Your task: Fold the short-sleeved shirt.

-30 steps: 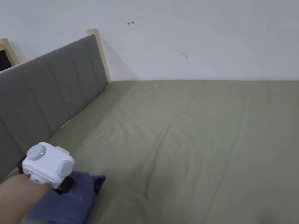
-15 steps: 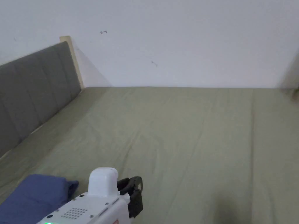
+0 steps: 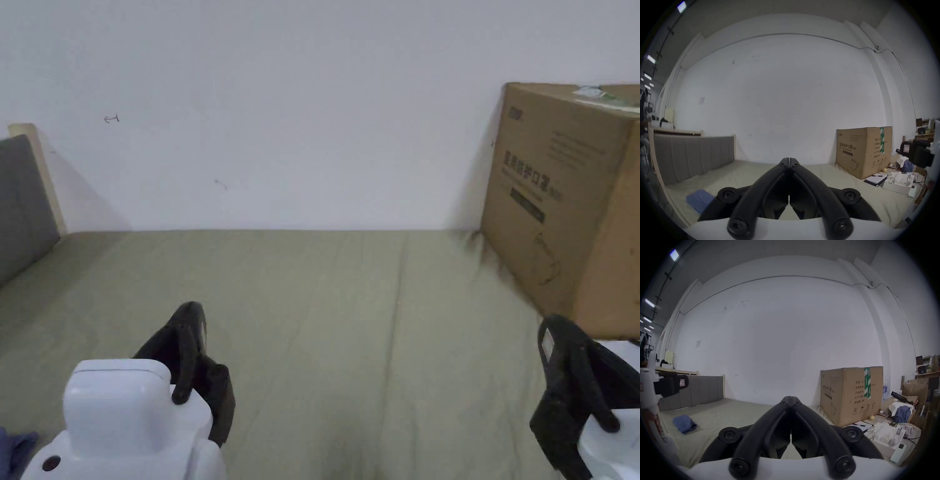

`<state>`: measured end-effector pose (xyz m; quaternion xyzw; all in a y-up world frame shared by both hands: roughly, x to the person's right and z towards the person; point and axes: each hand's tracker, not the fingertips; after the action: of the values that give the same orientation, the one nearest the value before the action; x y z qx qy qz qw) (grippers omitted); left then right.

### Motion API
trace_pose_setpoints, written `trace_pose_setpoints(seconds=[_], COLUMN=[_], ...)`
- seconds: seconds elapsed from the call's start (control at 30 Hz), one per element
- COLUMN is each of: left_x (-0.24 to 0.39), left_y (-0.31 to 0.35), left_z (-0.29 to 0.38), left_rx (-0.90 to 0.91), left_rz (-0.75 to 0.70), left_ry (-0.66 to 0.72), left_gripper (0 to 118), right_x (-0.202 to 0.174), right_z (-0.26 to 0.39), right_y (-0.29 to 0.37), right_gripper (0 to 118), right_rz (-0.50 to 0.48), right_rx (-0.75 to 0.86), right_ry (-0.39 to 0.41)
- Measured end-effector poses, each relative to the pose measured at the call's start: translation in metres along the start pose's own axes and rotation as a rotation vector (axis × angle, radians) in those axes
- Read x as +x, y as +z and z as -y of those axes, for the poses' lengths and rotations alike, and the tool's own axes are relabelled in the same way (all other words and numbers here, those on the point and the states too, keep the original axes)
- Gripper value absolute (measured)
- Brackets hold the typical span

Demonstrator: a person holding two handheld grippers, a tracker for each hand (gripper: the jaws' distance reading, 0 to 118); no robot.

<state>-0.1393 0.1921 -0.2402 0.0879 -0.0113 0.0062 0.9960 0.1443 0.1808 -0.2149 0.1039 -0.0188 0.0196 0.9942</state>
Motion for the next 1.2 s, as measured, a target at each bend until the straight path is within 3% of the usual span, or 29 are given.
trace_pose_setpoints(seconds=[0.07,0.17,0.23,0.27,0.3,0.33,0.37,0.4,0.47,0.57,0.73,1.0,1.2], left_x=[0.004,0.007,0.007,0.007,0.005,0.003,0.002,0.002,0.001,0.001,0.001,-0.011,-0.016], left_y=[-0.001,-0.007,-0.011,-0.012,-0.012,-0.009,-0.009,-0.01,-0.003,-0.001,0.002,0.003,0.003], left_z=[0.001,0.012,0.018,0.02,0.022,0.022,0.023,0.023,0.028,0.028,0.028,0.03,0.032], left_rx=[-0.012,-0.018,-0.056,-0.077,-0.089,-0.096,-0.107,-0.112,-0.062,-0.065,-0.095,-0.135,-0.146], left_rz=[0.023,0.018,-0.024,-0.032,-0.029,-0.016,-0.002,-0.008,-0.029,-0.035,-0.02,0.002,0.009], left_ry=[0.0,-0.013,-0.034,-0.029,-0.022,-0.011,-0.002,-0.004,-0.014,-0.047,-0.04,0.047,0.037], left_gripper=[0,0,4,14,35,77,108,117,118,118,118,118,118], right_x=[0.002,0.003,0.007,0.009,0.011,0.011,0.012,0.013,0.015,0.015,0.006,-0.006,-0.013], right_z=[0.007,0.025,0.028,0.028,0.028,0.028,0.028,0.028,0.028,0.027,0.025,0.027,0.029], right_y=[-0.008,-0.018,-0.021,-0.02,-0.022,-0.021,-0.021,-0.021,-0.021,-0.016,-0.013,-0.009,-0.008], right_gripper=[0,0,0,3,17,44,65,85,111,118,118,118,118], right_rz=[0.001,0.093,0.094,0.094,0.09,0.094,0.101,0.101,0.103,0.123,0.123,0.075,0.048], right_rx=[-0.018,-0.059,-0.118,-0.137,-0.142,-0.147,-0.152,-0.153,-0.156,-0.147,-0.133,-0.14,-0.153], right_ry=[-0.005,0.038,-0.008,-0.027,-0.032,-0.032,-0.029,-0.029,-0.033,-0.033,0.022,0.056,0.068])
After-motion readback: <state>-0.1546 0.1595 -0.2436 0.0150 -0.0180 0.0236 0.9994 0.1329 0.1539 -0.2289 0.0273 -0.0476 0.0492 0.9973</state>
